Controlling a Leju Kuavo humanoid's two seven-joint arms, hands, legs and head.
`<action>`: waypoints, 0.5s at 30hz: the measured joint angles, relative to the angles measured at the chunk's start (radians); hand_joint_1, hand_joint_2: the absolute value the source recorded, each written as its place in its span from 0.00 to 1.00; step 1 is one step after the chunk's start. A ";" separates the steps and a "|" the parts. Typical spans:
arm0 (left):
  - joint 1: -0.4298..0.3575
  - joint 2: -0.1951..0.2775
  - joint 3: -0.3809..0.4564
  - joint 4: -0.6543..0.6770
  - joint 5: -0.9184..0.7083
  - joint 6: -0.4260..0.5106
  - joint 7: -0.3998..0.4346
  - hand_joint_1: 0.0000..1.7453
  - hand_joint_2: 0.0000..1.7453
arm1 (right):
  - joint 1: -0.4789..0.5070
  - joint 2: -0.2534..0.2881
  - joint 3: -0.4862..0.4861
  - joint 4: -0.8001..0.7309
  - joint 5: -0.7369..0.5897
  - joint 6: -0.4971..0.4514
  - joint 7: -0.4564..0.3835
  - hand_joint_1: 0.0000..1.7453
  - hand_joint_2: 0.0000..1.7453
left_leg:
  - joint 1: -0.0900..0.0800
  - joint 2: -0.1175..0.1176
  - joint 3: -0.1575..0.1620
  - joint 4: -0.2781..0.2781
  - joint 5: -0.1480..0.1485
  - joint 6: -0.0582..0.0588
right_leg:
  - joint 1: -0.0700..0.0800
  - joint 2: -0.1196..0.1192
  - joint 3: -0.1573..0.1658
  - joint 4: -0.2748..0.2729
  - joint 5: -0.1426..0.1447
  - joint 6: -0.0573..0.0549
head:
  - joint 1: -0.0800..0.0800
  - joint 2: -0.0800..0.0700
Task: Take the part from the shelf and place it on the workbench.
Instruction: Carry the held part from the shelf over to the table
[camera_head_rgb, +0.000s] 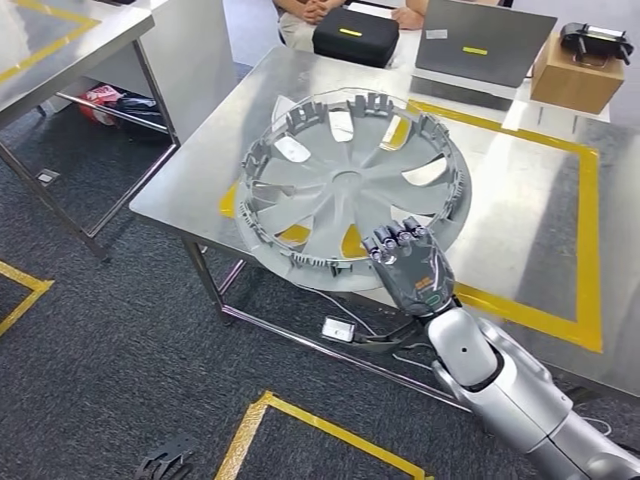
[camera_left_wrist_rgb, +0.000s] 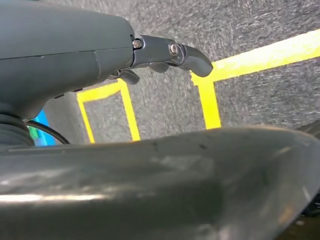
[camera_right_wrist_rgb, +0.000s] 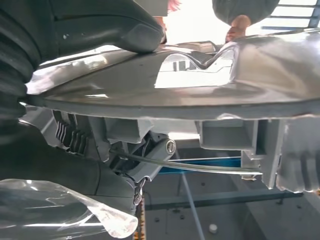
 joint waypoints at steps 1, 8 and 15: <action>0.001 0.000 0.000 0.000 0.000 0.000 0.000 0.00 0.00 | 0.001 0.000 0.001 0.000 0.000 0.000 0.000 1.00 1.00 | 0.000 0.010 0.000 0.000 0.000 0.000 | -0.001 -0.006 -0.023 0.052 -0.017 0.002 | 0.000 0.000; 0.001 -0.004 -0.001 0.000 -0.009 -0.003 -0.010 0.00 0.00 | -0.005 0.003 -0.001 0.000 0.000 0.002 0.003 1.00 1.00 | -0.011 0.066 0.001 0.006 -0.006 -0.017 | 0.009 -0.086 0.121 -0.210 0.095 -0.014 | -0.001 0.000; 0.002 -0.005 -0.002 0.000 -0.011 -0.004 -0.015 0.00 0.00 | -0.003 0.006 0.000 0.000 0.000 0.004 0.005 1.00 1.00 | -0.005 0.009 -0.074 0.201 -0.123 -0.046 | 0.004 -0.014 0.121 -0.218 0.107 -0.048 | -0.010 0.000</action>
